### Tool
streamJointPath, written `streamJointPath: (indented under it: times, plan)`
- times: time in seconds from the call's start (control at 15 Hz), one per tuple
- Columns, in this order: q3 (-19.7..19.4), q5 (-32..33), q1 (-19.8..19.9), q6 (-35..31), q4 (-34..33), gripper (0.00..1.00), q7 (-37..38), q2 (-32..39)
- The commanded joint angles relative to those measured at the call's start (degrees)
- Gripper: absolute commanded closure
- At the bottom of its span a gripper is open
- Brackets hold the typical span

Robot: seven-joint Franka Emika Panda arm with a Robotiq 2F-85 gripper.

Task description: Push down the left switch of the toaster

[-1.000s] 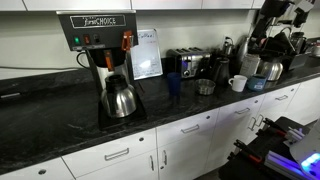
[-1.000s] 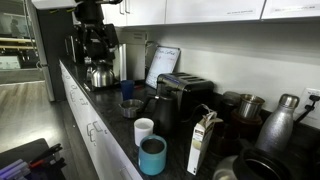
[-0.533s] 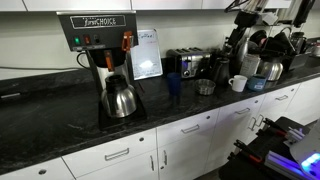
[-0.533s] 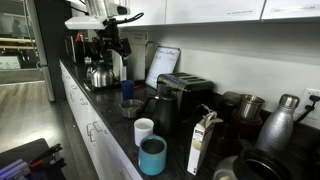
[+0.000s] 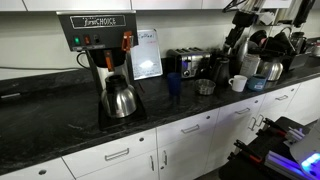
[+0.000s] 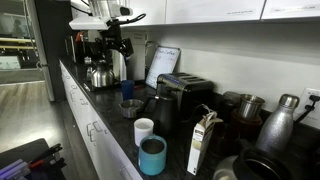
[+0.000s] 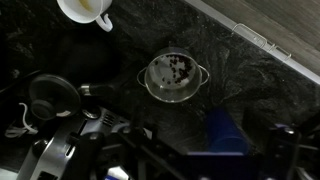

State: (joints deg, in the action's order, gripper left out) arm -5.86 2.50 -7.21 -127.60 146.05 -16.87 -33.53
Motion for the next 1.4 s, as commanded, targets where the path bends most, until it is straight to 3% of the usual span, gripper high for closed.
streamJointPath:
  times: [0.0, 0.47, 0.8, 1.27, 1.33]
  plan:
    - [0.8, -0.6, 0.9, 0.2, -0.1, 0.0, -0.4, 0.1]
    - [5.8, 0.2, 1.3, -9.1, -2.1, 0.0, 8.3, 6.9]
    - [7.0, -0.1, 1.9, -15.8, -5.4, 0.0, 13.2, 14.4]
    - [6.3, 0.1, 2.8, -16.9, -12.2, 0.0, 13.2, 24.1]
    - [6.6, -0.6, 2.4, -16.8, -9.9, 0.0, 13.1, 21.8]
